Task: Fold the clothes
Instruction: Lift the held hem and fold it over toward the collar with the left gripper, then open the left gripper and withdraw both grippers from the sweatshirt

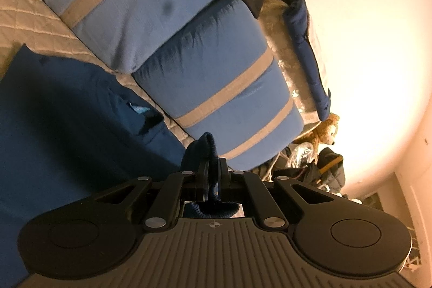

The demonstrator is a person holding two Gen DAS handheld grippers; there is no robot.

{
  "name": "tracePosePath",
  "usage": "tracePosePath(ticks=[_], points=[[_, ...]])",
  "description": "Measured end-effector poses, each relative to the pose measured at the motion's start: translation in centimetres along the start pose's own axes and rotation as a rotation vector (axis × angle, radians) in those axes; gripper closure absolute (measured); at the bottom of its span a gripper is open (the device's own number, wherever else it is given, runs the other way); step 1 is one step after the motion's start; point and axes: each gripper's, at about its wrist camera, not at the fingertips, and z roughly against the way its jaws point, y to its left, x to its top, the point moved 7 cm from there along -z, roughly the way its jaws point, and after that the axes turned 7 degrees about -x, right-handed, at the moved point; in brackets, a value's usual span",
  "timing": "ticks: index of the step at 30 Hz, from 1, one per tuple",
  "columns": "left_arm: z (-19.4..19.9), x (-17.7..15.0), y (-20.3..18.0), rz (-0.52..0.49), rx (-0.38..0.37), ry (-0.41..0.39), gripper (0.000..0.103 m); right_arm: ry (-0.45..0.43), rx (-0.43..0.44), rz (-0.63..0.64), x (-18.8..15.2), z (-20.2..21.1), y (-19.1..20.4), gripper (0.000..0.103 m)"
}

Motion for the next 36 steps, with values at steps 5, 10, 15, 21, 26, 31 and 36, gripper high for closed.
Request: tracePosePath(ticks=[5,10,15,21,26,31,36], points=[[0.9,0.9,0.5,-0.042,0.044,-0.007,0.097,-0.006,0.005,0.143,-0.7,-0.2,1.7,0.027],[2.6,1.6,2.0,-0.076,0.093,-0.022,0.097,0.011,0.017,0.191,-0.9,-0.2,2.4,0.059],[4.6,1.5,4.3,-0.13,0.183,-0.011,0.097,-0.003,0.039,0.285,-1.2,0.9,3.8,0.083],[6.4,-0.1,8.4,-0.187,0.331,0.042,0.097,-0.027,0.069,0.37,-1.4,1.8,5.5,0.084],[6.9,-1.5,11.9,-0.224,0.468,0.072,0.097,-0.002,0.106,0.405,-1.9,1.8,6.3,0.082],[6.9,-2.6,15.2,-0.249,0.628,0.087,0.095,0.041,0.095,0.434,-2.9,2.2,5.7,0.054],[8.9,-2.9,16.5,-0.212,0.613,0.056,0.076,0.012,0.127,0.396,-2.9,4.7,4.0,0.023]])
